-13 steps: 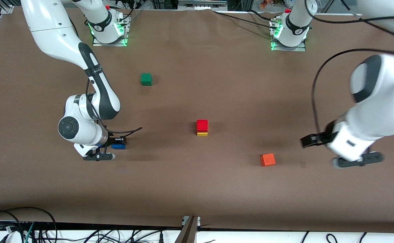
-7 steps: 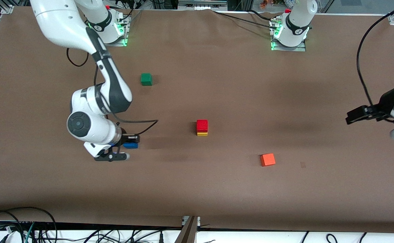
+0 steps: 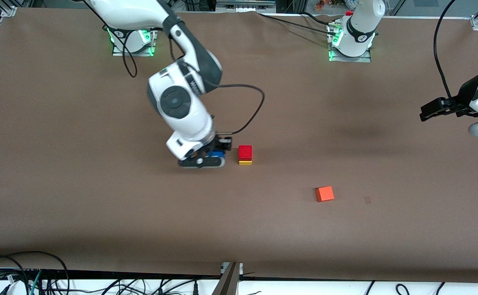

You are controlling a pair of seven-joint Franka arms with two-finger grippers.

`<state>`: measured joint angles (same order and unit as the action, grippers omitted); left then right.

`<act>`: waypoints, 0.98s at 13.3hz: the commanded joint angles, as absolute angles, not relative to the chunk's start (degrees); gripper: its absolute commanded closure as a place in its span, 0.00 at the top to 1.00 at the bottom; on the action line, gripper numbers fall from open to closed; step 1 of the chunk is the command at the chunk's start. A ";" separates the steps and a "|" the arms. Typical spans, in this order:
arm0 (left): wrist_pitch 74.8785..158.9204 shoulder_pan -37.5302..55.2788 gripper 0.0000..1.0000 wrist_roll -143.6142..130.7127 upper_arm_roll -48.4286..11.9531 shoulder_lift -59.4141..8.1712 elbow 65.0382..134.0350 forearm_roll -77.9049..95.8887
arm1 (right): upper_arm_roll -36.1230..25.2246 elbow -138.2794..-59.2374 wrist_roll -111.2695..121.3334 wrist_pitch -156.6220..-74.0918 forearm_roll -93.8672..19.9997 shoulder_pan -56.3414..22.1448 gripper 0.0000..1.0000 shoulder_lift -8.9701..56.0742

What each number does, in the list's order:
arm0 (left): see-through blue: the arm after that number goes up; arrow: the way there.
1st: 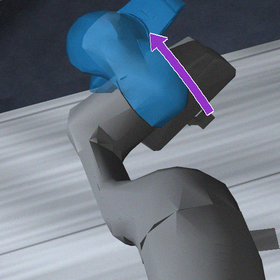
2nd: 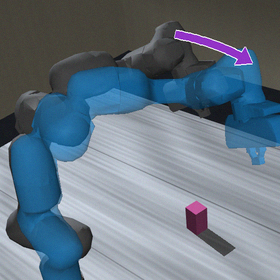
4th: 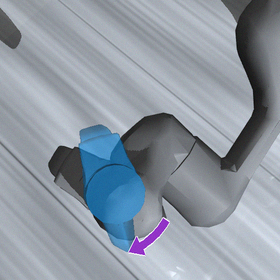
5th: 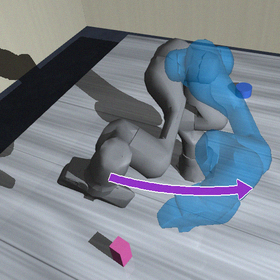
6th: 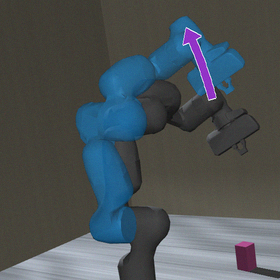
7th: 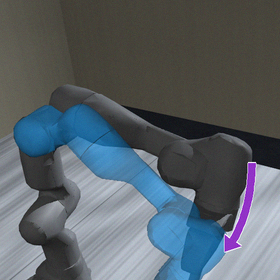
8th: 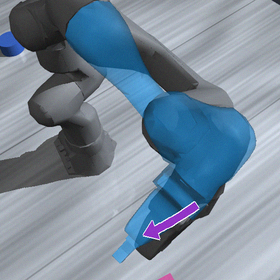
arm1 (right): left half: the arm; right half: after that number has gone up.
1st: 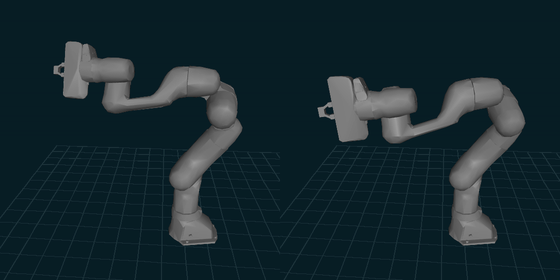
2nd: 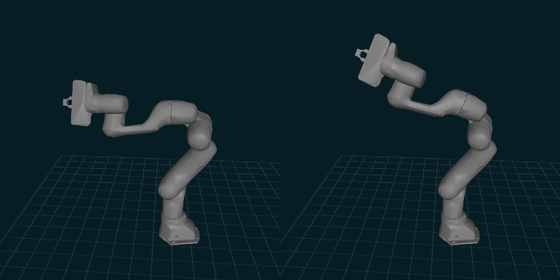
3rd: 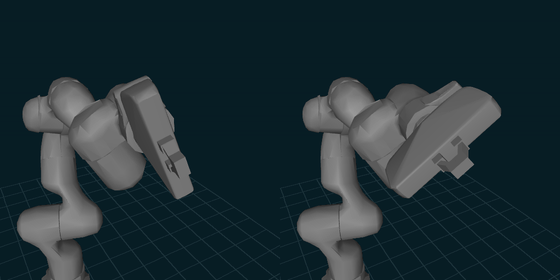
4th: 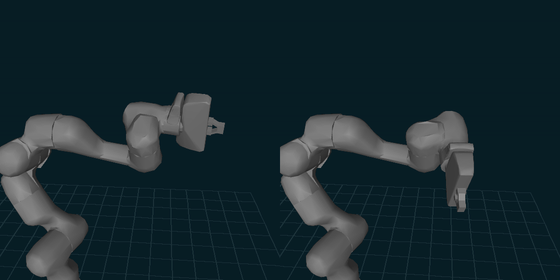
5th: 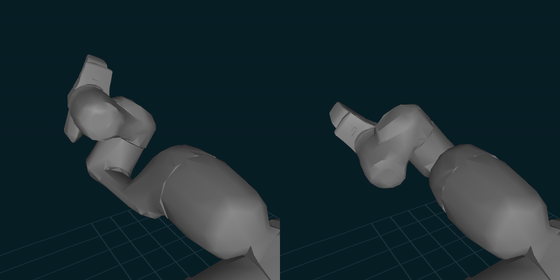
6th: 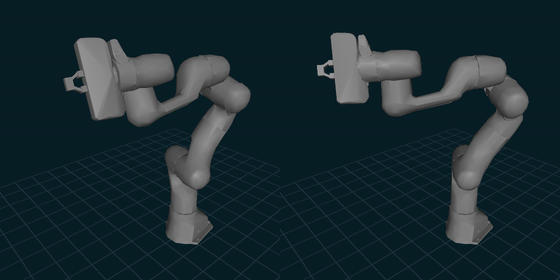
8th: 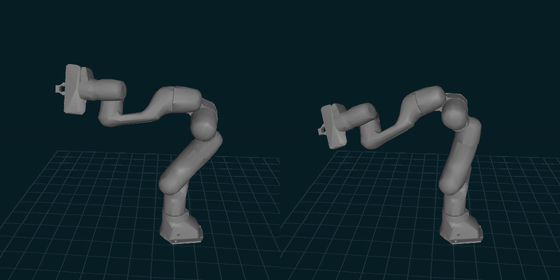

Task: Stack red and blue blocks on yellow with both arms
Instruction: 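Carry the blue cube with the right gripper over the red cube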

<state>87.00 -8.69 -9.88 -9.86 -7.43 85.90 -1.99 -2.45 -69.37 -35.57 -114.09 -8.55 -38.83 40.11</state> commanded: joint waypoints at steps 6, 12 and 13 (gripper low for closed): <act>87.36 -9.93 1.00 -8.26 -9.93 -7.56 86.49 0.00 | -3.60 -64.42 -41.40 -116.19 -7.12 -45.44 0.52 45.08; 87.36 -9.93 1.00 -8.26 -10.28 -7.65 86.40 0.00 | -3.60 -64.42 -41.31 -118.30 -5.80 -45.53 0.52 47.11; 87.36 -9.93 1.00 -8.26 -10.28 -7.65 86.48 0.00 | -3.69 -64.42 -41.22 -118.21 -5.80 -45.44 0.52 47.11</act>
<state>87.11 -9.34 -9.65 -9.99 -7.83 86.45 -1.15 -3.74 -66.52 -41.61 -118.76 -6.62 -45.58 46.40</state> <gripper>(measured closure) 0.000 0.454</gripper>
